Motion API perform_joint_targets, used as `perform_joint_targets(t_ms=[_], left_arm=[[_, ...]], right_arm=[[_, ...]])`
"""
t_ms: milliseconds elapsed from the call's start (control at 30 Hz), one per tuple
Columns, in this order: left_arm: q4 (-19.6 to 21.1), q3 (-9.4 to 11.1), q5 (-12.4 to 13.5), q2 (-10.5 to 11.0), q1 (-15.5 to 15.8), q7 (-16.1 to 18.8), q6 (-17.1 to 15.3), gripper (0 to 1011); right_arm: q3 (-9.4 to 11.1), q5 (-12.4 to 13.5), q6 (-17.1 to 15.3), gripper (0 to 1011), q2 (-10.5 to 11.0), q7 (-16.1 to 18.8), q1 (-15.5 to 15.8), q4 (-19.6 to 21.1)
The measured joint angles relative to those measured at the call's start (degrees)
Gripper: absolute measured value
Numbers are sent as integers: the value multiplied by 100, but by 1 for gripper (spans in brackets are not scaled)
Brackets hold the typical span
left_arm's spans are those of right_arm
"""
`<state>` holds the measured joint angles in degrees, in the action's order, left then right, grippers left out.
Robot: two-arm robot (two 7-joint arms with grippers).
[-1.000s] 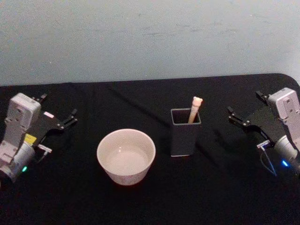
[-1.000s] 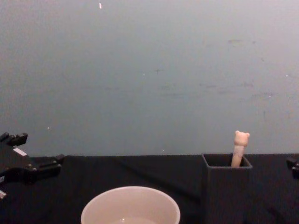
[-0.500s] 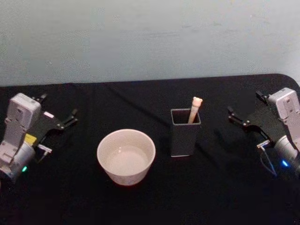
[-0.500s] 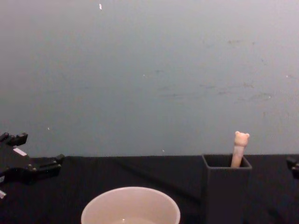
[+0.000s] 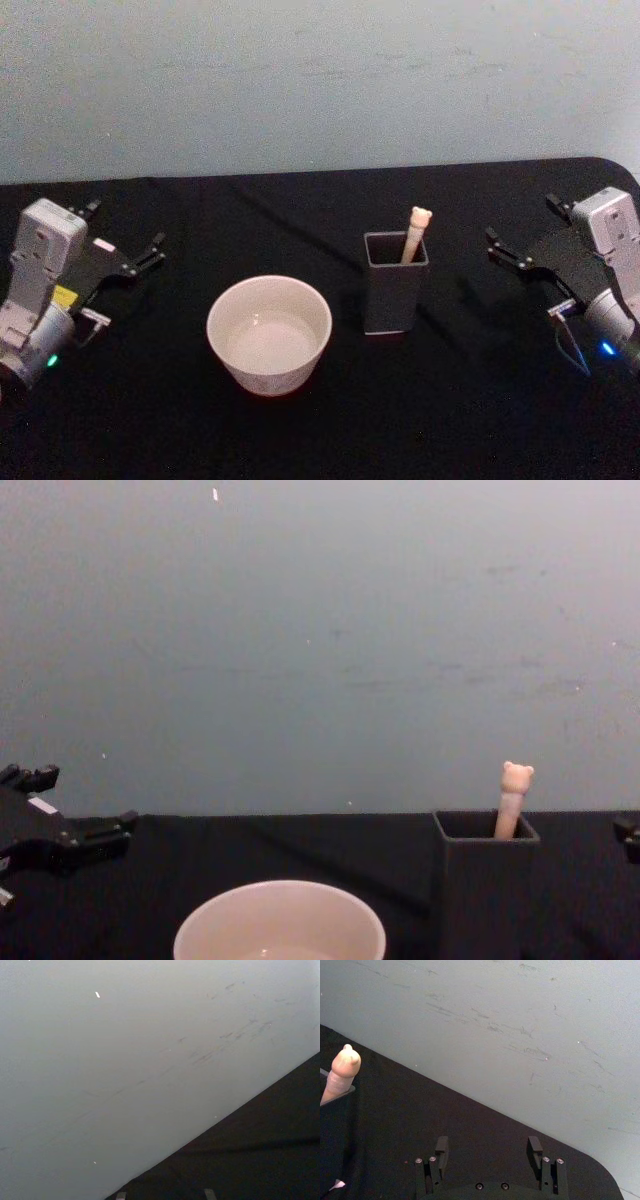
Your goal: Pick up the stirring spoon with one hand, stir inside the cup, then place it back in its original position.
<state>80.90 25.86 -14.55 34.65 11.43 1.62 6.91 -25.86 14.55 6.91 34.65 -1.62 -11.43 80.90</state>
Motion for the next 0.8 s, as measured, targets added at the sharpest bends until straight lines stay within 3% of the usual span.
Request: perform_joint_targets(t_ms=[533,800], left_arm=[[0,0,1,0,0,0,0,1001],[0,0,0,0,0,0,0,1001]], right_arm=[[12,0,2,1000,-3,6,5,0],[321,298,216,1000,100,437,214,121]])
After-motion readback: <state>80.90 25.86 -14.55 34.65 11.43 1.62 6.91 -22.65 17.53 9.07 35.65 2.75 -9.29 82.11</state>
